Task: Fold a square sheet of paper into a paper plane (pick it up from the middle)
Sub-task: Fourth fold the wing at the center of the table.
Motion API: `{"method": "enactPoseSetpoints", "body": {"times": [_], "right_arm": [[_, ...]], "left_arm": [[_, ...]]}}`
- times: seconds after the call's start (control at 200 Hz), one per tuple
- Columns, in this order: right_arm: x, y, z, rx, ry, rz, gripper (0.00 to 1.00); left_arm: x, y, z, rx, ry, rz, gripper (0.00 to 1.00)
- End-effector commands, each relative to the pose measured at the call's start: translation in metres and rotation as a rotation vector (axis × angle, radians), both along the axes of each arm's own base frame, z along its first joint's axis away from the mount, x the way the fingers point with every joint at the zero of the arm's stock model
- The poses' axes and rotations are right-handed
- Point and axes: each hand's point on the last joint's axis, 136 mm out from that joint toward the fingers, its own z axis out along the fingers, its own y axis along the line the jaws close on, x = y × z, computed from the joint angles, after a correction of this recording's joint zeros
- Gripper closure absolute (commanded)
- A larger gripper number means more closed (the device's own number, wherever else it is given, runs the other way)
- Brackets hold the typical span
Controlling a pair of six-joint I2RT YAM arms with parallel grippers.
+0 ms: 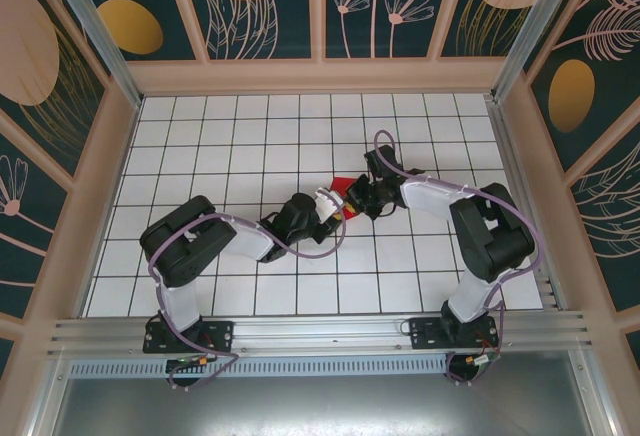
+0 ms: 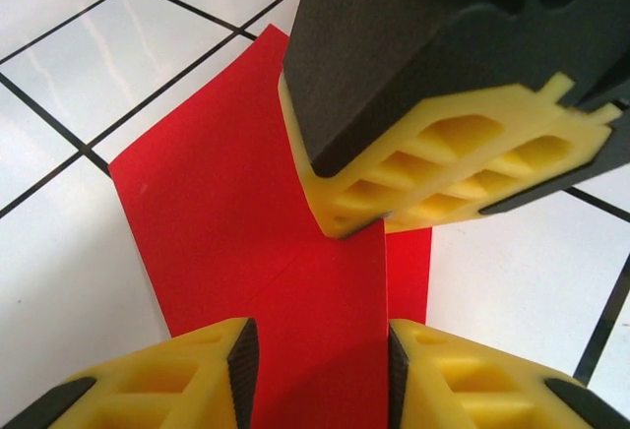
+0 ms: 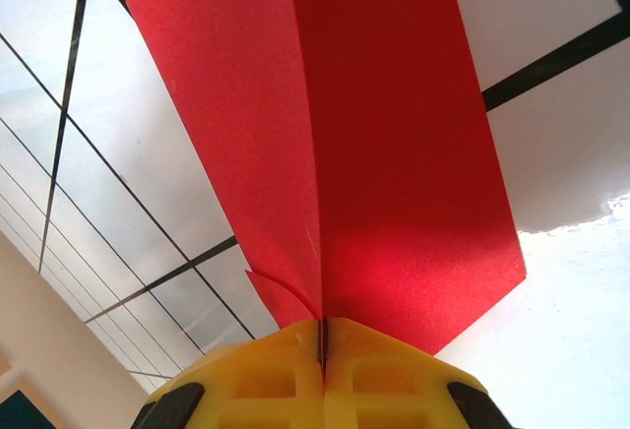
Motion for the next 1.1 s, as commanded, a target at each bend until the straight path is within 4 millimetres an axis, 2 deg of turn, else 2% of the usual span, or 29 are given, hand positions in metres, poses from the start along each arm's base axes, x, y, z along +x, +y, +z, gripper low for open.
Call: {"method": "enactPoseSetpoints", "body": {"times": [0.0,0.21,0.28,0.46,0.535,0.706,0.871,1.096], "right_arm": [[0.002,0.004,0.002,0.012,0.014,0.025,1.00],[0.002,0.007,0.006,0.024,0.007,0.047,0.94],[0.005,0.007,0.011,0.032,-0.011,0.057,0.83],[0.017,-0.003,0.030,0.009,-0.084,0.054,0.48],[0.022,-0.011,0.038,0.002,-0.134,0.048,0.39],[0.028,-0.029,0.052,0.007,-0.287,0.053,0.36],[0.023,-0.046,0.056,0.018,-0.416,0.046,0.35],[0.012,-0.036,0.056,0.120,-0.488,0.125,0.37]], "left_arm": [[0.005,-0.012,0.007,-0.026,-0.026,-0.017,0.64],[0.005,-0.011,0.005,-0.030,-0.012,-0.013,0.79],[0.005,-0.011,0.005,-0.034,-0.008,-0.005,0.85],[0.003,-0.011,0.005,-0.081,0.036,0.018,0.88],[0.002,-0.010,0.006,-0.117,0.062,0.040,0.89],[-0.001,-0.013,0.009,-0.205,0.167,0.092,0.91],[-0.003,-0.016,0.007,-0.290,0.297,0.159,0.93],[-0.002,-0.016,0.002,-0.411,0.482,0.293,0.95]]}}
